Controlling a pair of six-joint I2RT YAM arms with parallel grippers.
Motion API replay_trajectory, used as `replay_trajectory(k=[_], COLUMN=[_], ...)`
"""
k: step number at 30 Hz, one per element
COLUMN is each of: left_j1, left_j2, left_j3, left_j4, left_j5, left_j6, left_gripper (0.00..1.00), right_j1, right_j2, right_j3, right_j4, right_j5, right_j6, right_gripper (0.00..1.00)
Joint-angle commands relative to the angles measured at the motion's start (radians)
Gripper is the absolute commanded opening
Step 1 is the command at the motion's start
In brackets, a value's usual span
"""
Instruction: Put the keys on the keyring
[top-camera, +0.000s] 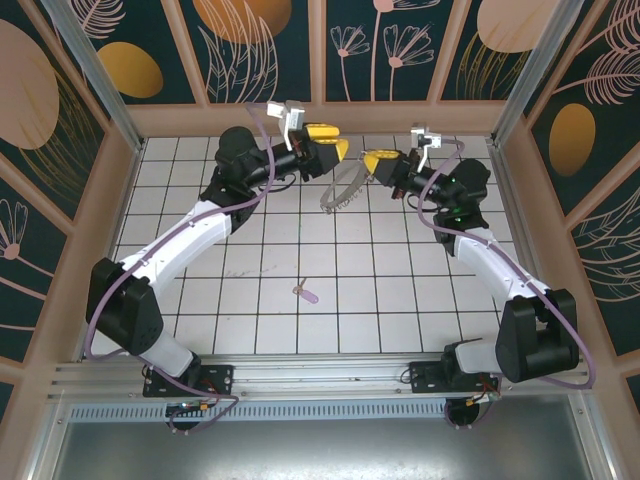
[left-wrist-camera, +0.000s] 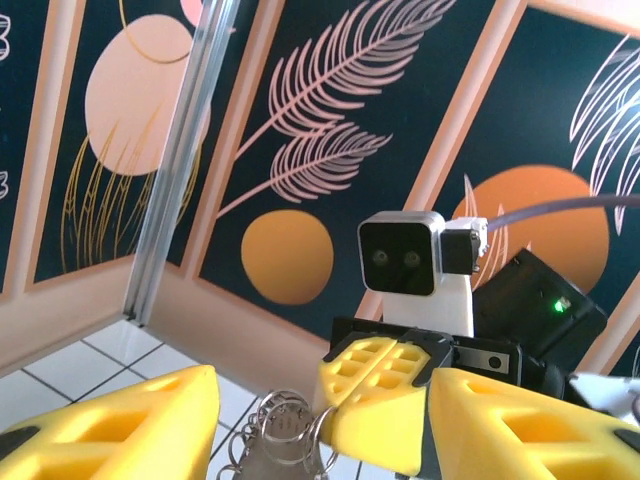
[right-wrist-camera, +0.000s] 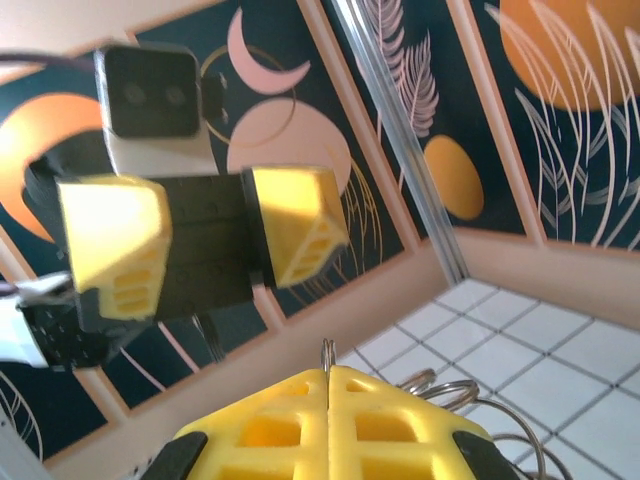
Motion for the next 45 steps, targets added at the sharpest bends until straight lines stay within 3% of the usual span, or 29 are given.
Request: replay_trajectory(k=[1,7,16,22,45], left_j1=[-0.003,-0.004,-0.004,-0.005,-0.006], left_j2=[0.009,0.045,0.125,0.181,0.229], left_j3=[-0.022,-0.021,0.001,-0.006,0.005], left_j4=[0.138,0.198,0.462,0.598,0.65], left_j5=[-0.005,0.035,0.11,0.117,0.105], left_j6=[-0.113,-0.161,-0.366,-0.461,-0.516], left_gripper=[0.55,0.47,0.37,0.35,0.3], right_j1=[-0.001,0.01,0.031,0.039,0.093], right_j2=[-0.009,0.009,0.066,0.117,0.205], right_j3=[-0.01,0.004,0.024,0.031,0.058], right_j4=[0.25,0.386,0.556,0.623,0.652], right_j5=[0.062,0.105,0.174,0.208,0.195], right_j6=[0.094,0.158,0.281,0.342,0.394], right_gripper=[0.0,0.0,0.0,0.0,0.0])
